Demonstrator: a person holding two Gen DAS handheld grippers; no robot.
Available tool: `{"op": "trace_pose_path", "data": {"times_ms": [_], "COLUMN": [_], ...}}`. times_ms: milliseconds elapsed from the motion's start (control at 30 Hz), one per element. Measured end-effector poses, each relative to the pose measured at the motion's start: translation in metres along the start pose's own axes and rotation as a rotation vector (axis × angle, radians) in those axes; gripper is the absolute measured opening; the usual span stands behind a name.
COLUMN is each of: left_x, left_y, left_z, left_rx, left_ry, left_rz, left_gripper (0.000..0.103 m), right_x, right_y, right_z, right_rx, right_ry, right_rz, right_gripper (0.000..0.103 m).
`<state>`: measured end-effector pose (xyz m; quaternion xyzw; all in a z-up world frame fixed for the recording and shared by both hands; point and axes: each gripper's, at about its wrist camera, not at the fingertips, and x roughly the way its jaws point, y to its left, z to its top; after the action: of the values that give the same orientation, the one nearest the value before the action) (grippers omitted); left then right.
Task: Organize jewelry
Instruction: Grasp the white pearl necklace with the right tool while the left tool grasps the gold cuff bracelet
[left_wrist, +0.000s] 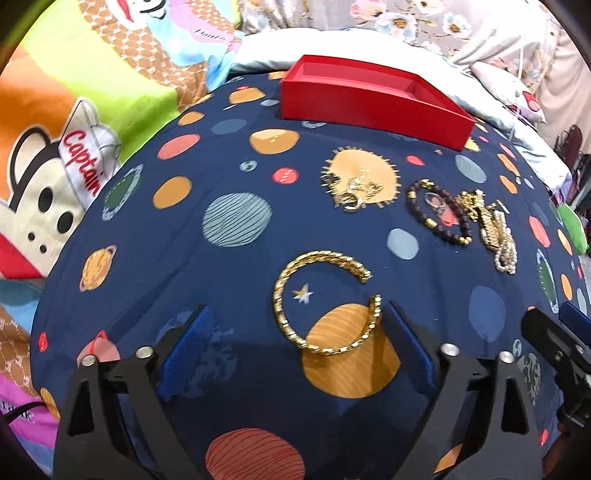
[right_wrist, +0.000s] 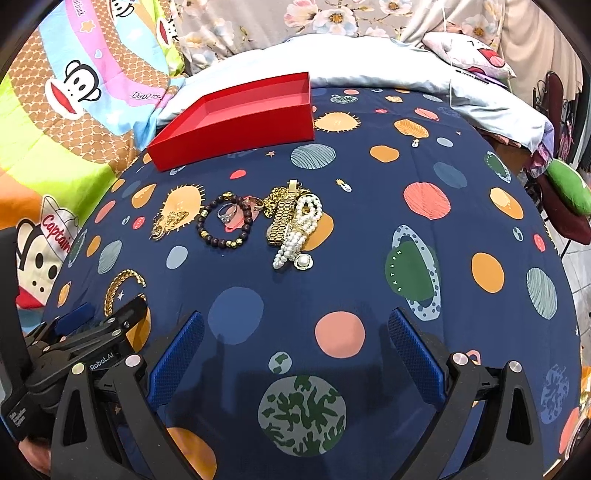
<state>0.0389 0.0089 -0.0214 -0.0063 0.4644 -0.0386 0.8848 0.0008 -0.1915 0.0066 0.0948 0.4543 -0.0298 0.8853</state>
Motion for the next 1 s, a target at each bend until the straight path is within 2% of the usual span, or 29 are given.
{"op": "trace_pose_path", "data": {"times_ms": [200,433,500,667,833,900,967,1000], "left_x": [-0.002,-0.003,-0.006,-0.010,-0.009,-0.008,-0.006,-0.006], "left_y": [-0.009,-0.011,-0.011,-0.010,-0.008,-0.007,-0.006,-0.006], "left_z": [0.005,0.009,0.011,0.017,0.020,0.020,0.021,0.021], "left_rx": [0.037,0.026,0.026,0.022,0.017,0.013,0.009,0.008], "left_ry": [-0.018,-0.011,-0.018,-0.027,-0.029,-0.026,-0.023,-0.021], "left_rz": [-0.039,-0.069,-0.066,-0.062,-0.059,-0.060,-0.062,-0.062], "left_gripper": [0.055,0.054,0.054,0.054,0.054,0.054,0.055,0.055], "right_x": [0.003,0.005,0.007,0.019,0.034,0.039,0.044,0.045], "right_y": [-0.002,-0.007,-0.010,-0.013,-0.012,-0.012,-0.012,-0.013], "right_z": [0.003,0.013,0.020,0.038,0.047,0.047,0.046,0.045], "right_rx": [0.004,0.018,0.034,0.059,0.067,0.068,0.068,0.072], "right_ry": [0.002,-0.005,-0.007,0.014,0.046,0.062,0.085,0.093], "right_rz": [-0.002,0.002,0.019,0.062,0.079,0.089,0.093,0.099], "right_gripper": [0.098,0.098,0.095,0.067,0.046,0.035,0.018,0.017]}}
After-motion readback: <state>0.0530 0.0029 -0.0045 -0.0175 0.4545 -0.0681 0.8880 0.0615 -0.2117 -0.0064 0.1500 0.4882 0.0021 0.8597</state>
